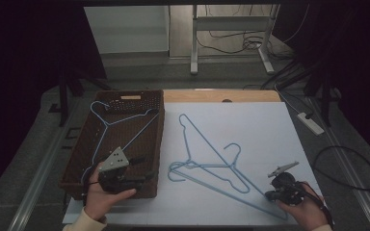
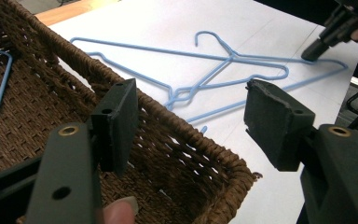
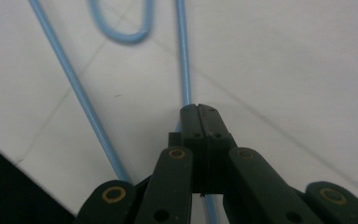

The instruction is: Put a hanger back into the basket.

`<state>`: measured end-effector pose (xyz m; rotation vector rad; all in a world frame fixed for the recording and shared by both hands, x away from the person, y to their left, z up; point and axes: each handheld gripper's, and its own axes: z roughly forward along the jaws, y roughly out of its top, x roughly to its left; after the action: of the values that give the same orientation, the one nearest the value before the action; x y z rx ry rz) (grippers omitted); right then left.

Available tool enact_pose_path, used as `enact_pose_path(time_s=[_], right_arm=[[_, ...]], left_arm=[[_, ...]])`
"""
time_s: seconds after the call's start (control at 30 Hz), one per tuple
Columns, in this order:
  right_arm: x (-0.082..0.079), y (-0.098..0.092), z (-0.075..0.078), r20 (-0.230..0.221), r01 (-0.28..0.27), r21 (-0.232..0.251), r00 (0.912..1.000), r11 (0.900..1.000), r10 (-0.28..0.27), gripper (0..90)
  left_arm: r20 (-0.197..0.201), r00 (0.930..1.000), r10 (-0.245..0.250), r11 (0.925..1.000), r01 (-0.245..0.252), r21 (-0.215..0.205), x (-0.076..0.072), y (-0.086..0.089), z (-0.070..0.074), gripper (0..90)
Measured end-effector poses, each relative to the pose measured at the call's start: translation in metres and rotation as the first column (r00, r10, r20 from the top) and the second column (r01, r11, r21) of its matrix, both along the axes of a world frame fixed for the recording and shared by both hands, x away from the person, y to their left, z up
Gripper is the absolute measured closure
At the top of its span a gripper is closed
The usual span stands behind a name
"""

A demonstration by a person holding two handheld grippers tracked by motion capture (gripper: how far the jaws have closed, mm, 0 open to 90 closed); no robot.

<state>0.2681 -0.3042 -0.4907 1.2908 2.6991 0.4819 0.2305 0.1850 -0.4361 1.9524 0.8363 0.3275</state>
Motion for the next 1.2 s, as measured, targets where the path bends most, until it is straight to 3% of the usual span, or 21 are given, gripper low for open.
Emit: enact_pose_path(time_s=[0.13,0.37,0.43,0.57,0.63,0.67,0.8,1.0,1.07,1.1,1.2], right_arm=[[-0.011,0.010,0.000,-0.023,-0.032,0.003,0.9992,0.999,0.032,89.9],[-0.011,0.013,0.001,-0.044,-0.050,0.014,0.9977,0.999,0.051,89.9],[-0.009,0.014,0.003,-0.039,-0.053,0.011,0.9978,0.999,0.054,89.9],[0.003,0.024,0.015,0.034,-0.106,0.030,0.9939,0.994,0.105,89.9],[0.018,0.041,0.027,0.097,-0.164,0.053,0.9826,0.985,0.158,89.9],[0.027,0.051,0.031,0.130,-0.201,0.063,0.9728,0.978,0.191,89.9],[0.054,0.080,0.037,0.167,-0.278,0.089,0.9507,0.956,0.261,89.9],[0.087,0.120,0.019,0.135,-0.373,0.069,0.9224,0.925,0.362,89.8],[0.092,0.129,0.011,0.112,-0.398,0.059,0.9137,0.915,0.391,89.8],[0.094,0.136,0.005,0.106,-0.418,0.042,0.9051,0.908,0.412,89.8],[0.098,0.148,-0.003,0.104,-0.442,0.021,0.8929,0.897,0.438,89.8]], left_arm=[[-0.001,1.0000,0.001,1.0000,-0.001,0.001,0.000,0.000,0.000,36.4],[0.002,1.0000,0.005,1.0000,-0.005,-0.001,0.000,0.001,0.000,36.4],[0.002,1.0000,0.006,1.0000,-0.006,-0.002,0.000,0.002,0.001,36.4],[0.001,1.0000,0.004,1.0000,-0.004,0.001,0.000,0.001,0.000,36.4],[0.001,1.0000,0.002,1.0000,-0.002,0.002,0.000,0.000,0.000,36.4],[0.002,1.0000,0.001,1.0000,-0.001,0.002,0.000,0.000,0.000,36.4],[0.003,1.0000,0.003,1.0000,-0.003,0.000,0.000,0.001,0.000,36.4],[0.002,1.0000,0.005,1.0000,-0.005,0.000,0.000,0.004,0.000,36.5],[0.005,1.0000,0.006,1.0000,-0.006,0.000,0.000,0.004,0.000,36.5],[0.005,1.0000,0.007,1.0000,-0.007,-0.002,0.000,0.004,0.000,36.5],[0.006,1.0000,0.008,1.0000,-0.008,-0.003,0.000,0.005,0.001,36.5]])
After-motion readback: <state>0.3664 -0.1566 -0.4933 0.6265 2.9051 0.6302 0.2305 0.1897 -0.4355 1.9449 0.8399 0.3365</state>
